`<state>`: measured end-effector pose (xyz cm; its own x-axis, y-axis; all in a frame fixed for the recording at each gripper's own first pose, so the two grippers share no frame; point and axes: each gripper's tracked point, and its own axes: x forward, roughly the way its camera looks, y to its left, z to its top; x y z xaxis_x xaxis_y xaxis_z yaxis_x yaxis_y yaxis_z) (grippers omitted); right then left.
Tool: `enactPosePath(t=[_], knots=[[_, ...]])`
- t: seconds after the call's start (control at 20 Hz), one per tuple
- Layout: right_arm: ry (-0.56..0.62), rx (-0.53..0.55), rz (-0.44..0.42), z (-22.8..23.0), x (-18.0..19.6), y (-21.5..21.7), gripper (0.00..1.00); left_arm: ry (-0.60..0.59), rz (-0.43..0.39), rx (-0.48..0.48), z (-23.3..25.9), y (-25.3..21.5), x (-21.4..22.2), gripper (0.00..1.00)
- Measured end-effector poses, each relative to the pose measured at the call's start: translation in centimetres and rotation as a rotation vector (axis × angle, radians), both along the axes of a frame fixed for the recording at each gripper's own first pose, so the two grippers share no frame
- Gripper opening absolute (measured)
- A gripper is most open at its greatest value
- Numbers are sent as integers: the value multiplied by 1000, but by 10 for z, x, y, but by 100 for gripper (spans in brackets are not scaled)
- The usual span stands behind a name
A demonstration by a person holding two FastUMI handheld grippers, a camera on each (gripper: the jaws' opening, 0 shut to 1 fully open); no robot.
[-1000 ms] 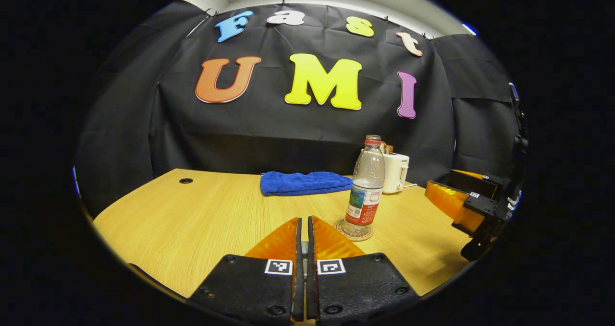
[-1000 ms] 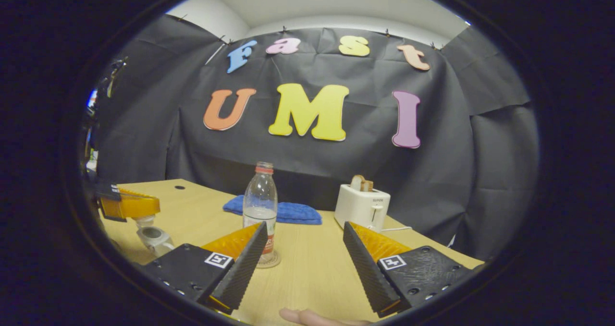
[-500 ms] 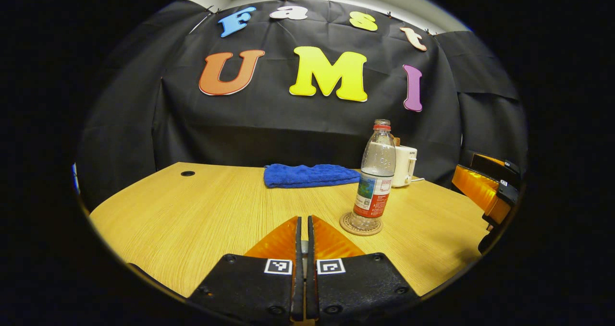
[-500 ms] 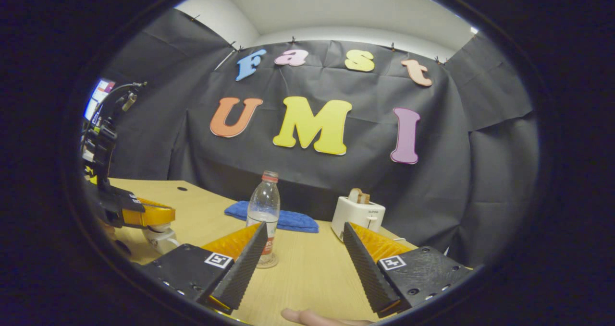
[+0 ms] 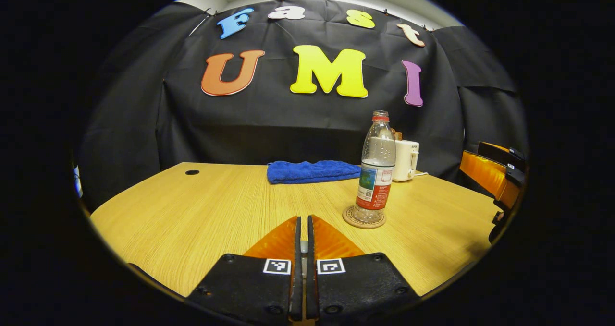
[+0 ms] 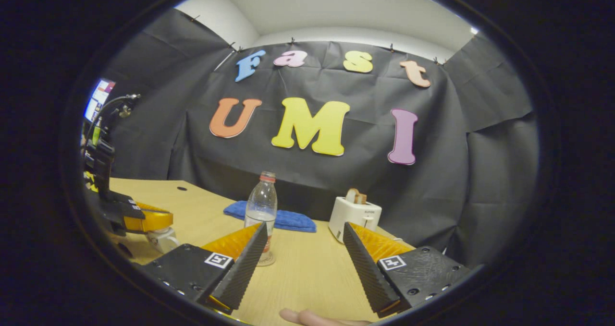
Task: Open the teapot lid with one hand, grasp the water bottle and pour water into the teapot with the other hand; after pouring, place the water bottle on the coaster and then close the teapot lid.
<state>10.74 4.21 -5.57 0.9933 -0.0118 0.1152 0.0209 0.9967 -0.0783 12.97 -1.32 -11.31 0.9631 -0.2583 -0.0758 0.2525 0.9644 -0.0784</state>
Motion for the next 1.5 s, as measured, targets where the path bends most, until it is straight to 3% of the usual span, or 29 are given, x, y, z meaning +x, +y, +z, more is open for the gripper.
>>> enactPosePath(t=[0.2, 0.25, 0.3, 0.35, 0.6, 0.7, 0.8, 1.0, 1.1, 1.15, 1.45, 1.5], knots=[[-5, -13, -6, 4, -5, -6, 94, -9, 22, -9, 10, 5, -7, 11], [-6, -16, -7, 5, -8, -7, 94, -32, 19, -24, 22, 3, -11, 17], [-6, -20, -4, 6, -10, -8, 95, -50, 32, -21, 33, 3, -15, 35], [-3, -21, -1, 6, -12, -9, 95, -61, 50, -4, 42, 5, -20, 43], [-15, -14, 9, 25, -31, -15, 95, -96, 79, 38, 76, -2, -46, 63], [-8, 5, 33, 34, -42, -13, 95, -117, 116, 51, 91, -1, -57, 97], [13, 38, 53, 43, -56, -12, 99, -108, 133, 56, 98, 1, -72, 99], [18, 70, 34, 71, -91, -26, 95, 10, 177, 52, 88, 17, -98, 99], [19, 95, 19, 80, -103, -34, 98, 10, 202, 79, 93, 28, -108, 100], [24, 110, 19, 82, -108, -37, 94, 6, 208, 85, 96, 30, -113, 99], [103, 161, 37, 71, -112, -44, 98, -96, 214, 28, 131, 29, -137, 99], [118, 163, 29, 67, -109, -47, 94, -103, 213, 32, 133, 28, -139, 99]])
